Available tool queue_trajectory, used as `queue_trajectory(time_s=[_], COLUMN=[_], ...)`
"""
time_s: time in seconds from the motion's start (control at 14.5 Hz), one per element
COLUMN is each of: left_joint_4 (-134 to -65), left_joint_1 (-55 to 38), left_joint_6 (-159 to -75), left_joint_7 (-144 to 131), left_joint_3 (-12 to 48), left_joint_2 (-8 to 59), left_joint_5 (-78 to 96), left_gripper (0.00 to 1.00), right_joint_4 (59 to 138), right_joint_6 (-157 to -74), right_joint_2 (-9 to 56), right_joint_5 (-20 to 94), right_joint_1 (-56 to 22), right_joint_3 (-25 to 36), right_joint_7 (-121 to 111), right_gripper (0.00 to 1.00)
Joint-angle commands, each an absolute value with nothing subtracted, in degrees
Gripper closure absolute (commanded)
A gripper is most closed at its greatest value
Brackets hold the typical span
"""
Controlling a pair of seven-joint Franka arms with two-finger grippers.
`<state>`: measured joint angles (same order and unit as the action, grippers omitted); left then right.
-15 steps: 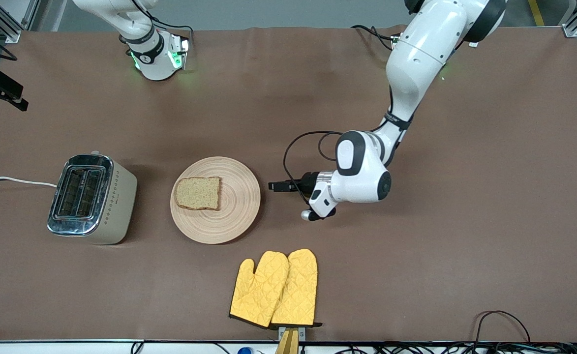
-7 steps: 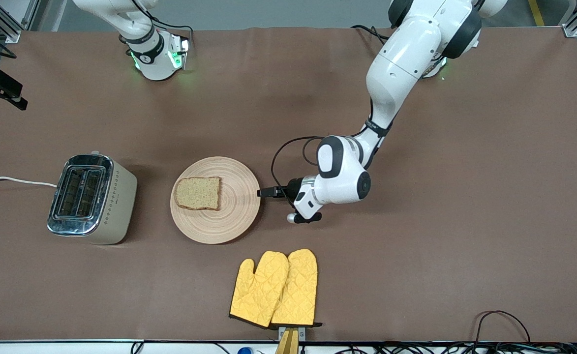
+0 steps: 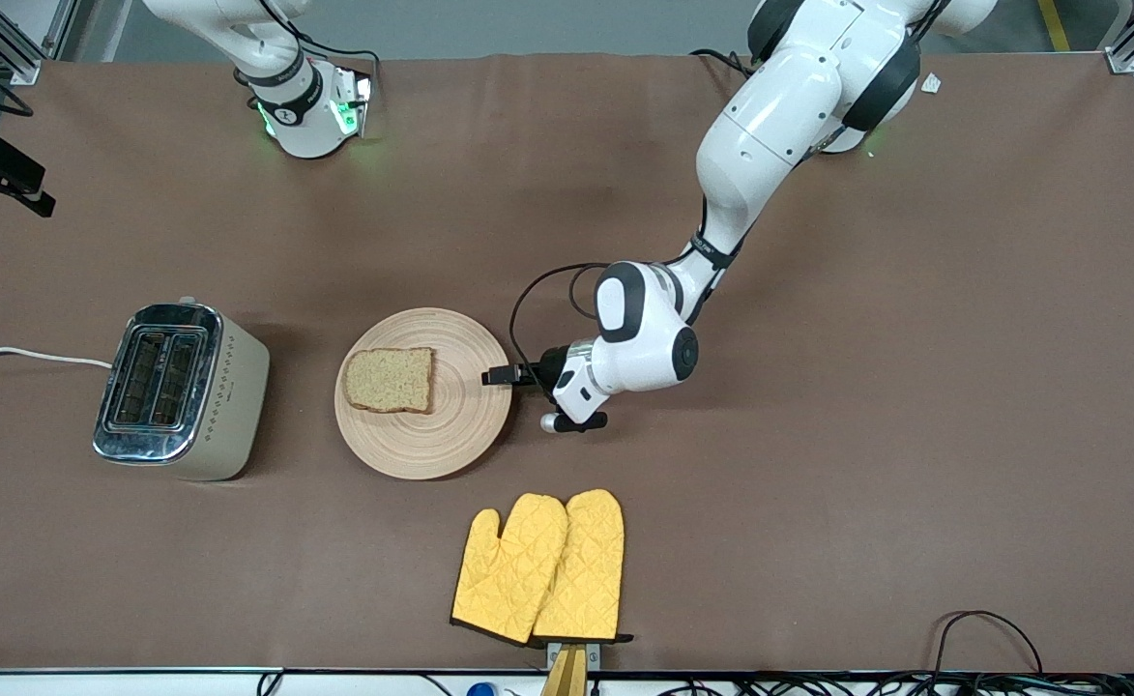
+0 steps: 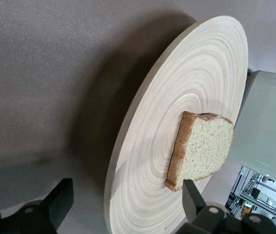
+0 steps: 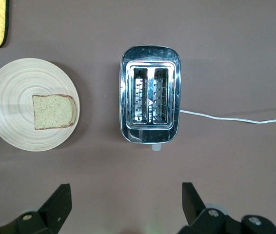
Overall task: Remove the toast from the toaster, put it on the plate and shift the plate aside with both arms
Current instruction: 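Lower the left gripper to the plate rim and grip it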
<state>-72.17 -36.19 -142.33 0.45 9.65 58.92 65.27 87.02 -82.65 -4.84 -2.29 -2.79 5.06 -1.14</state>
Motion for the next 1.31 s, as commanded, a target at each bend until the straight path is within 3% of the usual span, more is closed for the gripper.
queue_trajectory(time_s=[0.0, 0.34, 0.55, 0.69, 1.03, 1.24], left_joint_4=[-70.40, -70.49, -70.75, -70.93, -71.10, -71.98], left_joint_1=[-37.44, -38.58, -38.50, -38.32, -35.70, -31.22], left_joint_6=[-144.22, -146.34, -146.34, -146.34, -145.73, -138.72], left_joint_7=[1.76, 3.69, 3.87, 4.13, 5.89, 5.80], left_joint_3=[9.75, 9.76, 9.67, 9.67, 9.32, 9.14], left_joint_2=[59.94, 60.47, 60.47, 60.38, 57.58, 54.15], left_joint_5=[66.71, 66.71, 66.71, 66.62, 65.92, 63.21], left_gripper=[0.12, 0.47, 0.82, 0.99, 1.00, 1.00], right_joint_4=[86.57, 86.57, 86.57, 86.57, 86.66, 86.66], right_joint_6=[-82.09, -82.09, -82.09, -82.09, -82.00, -82.00], right_joint_2=[-4.75, -4.75, -4.75, -4.75, -4.75, -4.75], right_joint_5=[-1.76, -1.67, -1.76, -1.76, -1.76, -1.67], right_joint_1=[-2.81, -2.81, -2.73, -2.72, -2.72, -2.55], right_joint_3=[5.01, 5.01, 5.01, 5.01, 5.01, 5.01], right_joint_7=[0.00, 0.09, 0.09, 0.00, 0.09, 0.09], right_gripper=[0.00, 0.00, 0.00, 0.00, 0.00, 0.00])
